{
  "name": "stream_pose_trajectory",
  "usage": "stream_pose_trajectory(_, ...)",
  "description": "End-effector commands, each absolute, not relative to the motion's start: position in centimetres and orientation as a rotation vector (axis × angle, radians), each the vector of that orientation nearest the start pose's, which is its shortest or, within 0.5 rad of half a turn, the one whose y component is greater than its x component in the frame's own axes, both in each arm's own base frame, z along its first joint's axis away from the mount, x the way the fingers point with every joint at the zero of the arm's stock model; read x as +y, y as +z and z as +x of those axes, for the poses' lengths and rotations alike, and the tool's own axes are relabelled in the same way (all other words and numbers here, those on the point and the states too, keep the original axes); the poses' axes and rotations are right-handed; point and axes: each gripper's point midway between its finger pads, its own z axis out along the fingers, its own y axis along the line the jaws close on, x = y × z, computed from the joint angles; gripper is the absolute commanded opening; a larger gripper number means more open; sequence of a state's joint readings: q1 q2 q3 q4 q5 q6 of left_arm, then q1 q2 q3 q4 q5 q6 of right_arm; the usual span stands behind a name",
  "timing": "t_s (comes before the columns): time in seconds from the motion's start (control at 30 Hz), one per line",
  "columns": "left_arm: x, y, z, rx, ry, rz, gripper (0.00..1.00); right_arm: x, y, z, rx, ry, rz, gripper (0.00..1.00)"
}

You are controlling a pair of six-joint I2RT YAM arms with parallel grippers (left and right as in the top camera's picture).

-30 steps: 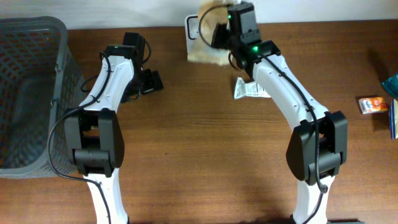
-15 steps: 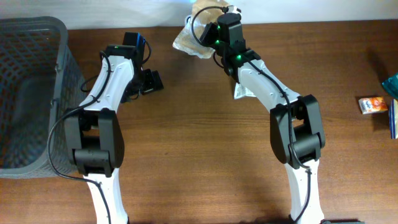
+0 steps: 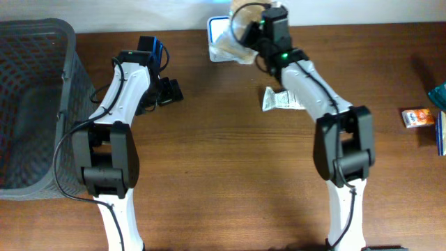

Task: Scan the item barcode
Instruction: 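Carry the bag to the right table edge and release it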

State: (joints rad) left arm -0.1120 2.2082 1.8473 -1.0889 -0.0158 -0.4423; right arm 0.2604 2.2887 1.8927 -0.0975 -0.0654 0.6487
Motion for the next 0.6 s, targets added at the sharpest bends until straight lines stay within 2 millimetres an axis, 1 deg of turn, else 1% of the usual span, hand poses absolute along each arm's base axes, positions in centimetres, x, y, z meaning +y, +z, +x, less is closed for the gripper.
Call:
stream_pose_trajectory(0.0,-4.9,6.3,45.5,2.955,-0.027,-0.486,0.99,12.7,26.2,61.4,2.019,0.523,0.32,0.04)
stream_pose_trajectory(0.03,-4.9,6.3,45.5,2.955,-0.027,-0.486,0.99,11.2,26.6,60.5,2.041,0.48,0.353,0.04)
stream_pose_trajectory(0.1,-4.9,6.3,45.5,2.955,-0.027,-0.487,0.99,7.5,27.5,58.1,2.091,0.361,0.445,0.04)
stream_pose_trajectory(0.17,-4.9,6.3,45.5,2.955,-0.027,-0.487,0.99,3.4,28.1,55.2,2.14,0.221,0.547,0.04)
stream_pose_trajectory(0.2,-4.9,6.3,45.5,2.956,-0.027,-0.487,0.99,1.7,28.2,54.0,2.159,0.164,0.588,0.04)
stream_pose_trajectory(0.23,-4.9,6.3,45.5,2.955,-0.027,-0.487,0.99,-0.4,28.2,52.5,2.183,0.093,0.641,0.04)
stream_pose_trajectory(0.27,-4.9,6.3,45.5,2.955,-0.027,-0.487,0.99,-2.4,28.0,51.0,2.209,0.031,0.692,0.04)
stream_pose_trajectory(0.3,-4.9,6.3,45.5,2.955,-0.027,-0.487,0.99,-3.9,27.6,49.9,2.235,-0.007,0.73,0.04)
stream_pose_trajectory(0.33,-4.9,6.3,45.5,2.955,-0.027,-0.487,0.99,-6.0,26.8,48.3,2.281,-0.049,0.788,0.04)
stream_pose_trajectory(0.4,-4.9,6.3,45.5,2.956,-0.027,-0.487,0.99,-9.2,25.0,45.5,2.361,-0.121,0.895,0.04)
stream_pose_trajectory(0.5,-4.9,6.3,45.5,2.955,-0.027,-0.487,0.99,-13.2,23.1,41.8,2.444,-0.199,1.047,0.04)
stream_pose_trajectory(0.57,-4.9,6.3,45.5,2.955,-0.027,-0.487,0.99,-16.0,22.4,39.5,2.441,-0.229,1.193,0.04)
